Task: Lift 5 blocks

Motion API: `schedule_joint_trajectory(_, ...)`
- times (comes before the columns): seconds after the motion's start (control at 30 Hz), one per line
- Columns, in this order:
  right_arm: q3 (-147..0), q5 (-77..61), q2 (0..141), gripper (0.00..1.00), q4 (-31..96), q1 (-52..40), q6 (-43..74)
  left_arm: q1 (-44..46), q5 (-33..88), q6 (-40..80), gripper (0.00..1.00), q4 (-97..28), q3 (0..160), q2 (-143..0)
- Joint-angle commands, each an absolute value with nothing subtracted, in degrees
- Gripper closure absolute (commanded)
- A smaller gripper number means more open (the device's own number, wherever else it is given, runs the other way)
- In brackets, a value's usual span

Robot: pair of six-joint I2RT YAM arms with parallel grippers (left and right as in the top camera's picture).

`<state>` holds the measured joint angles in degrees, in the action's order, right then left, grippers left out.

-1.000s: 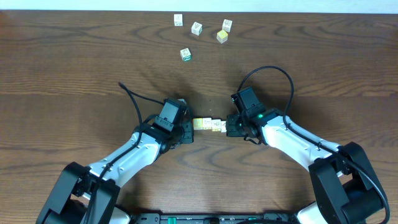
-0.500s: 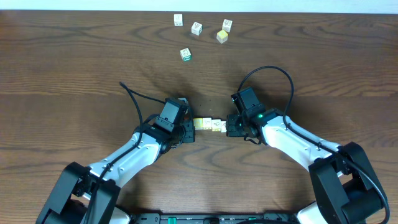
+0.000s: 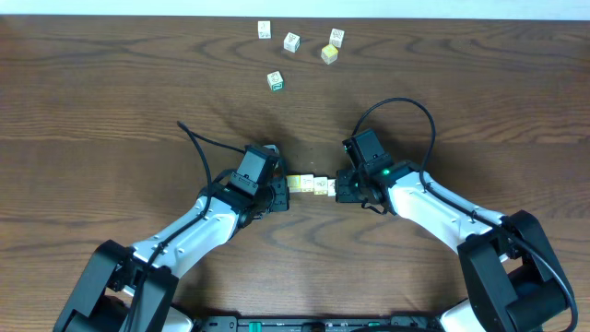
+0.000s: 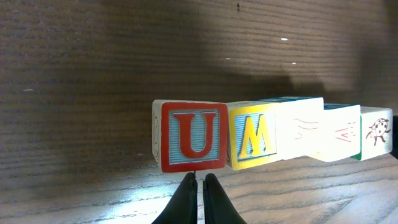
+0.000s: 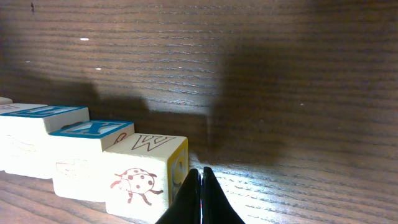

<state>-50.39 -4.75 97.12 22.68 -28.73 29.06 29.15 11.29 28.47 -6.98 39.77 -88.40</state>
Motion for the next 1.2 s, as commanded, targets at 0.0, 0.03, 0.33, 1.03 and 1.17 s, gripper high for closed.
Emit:
schedule_joint_trajectory(0.0, -50.19, -5.02, 97.03, 0.99, 22.74, -28.6, 28.23, 29.34, 11.38, 28.32, 0.93, -6.7, 40.07, -88.36)
schedule_joint_trajectory(0.03, -50.19, -5.02, 97.03, 0.99, 22.74, -28.6, 28.23, 29.34, 11.38, 28.34, 0.93, -6.72, 40.07, -88.36)
schedule_joint_trajectory(0.33, -50.19, -4.99, 97.03, 0.99, 22.98, -28.6, 28.23, 31.73, 11.31, 28.32, 0.93, -7.68, 40.07, -88.36)
schedule_joint_trajectory(1.03, -50.19, -5.87, 97.03, 0.99, 31.11, -30.09, 31.66, 34.11, 8.29, 28.32, 0.93, -14.06, 40.07, -88.36)
schedule_joint_trajectory(1.17, -50.19, -7.92, 97.03, 0.99, 30.41, -31.92, 31.68, 34.11, 8.14, 28.32, 0.93, -14.06, 40.07, -88.36)
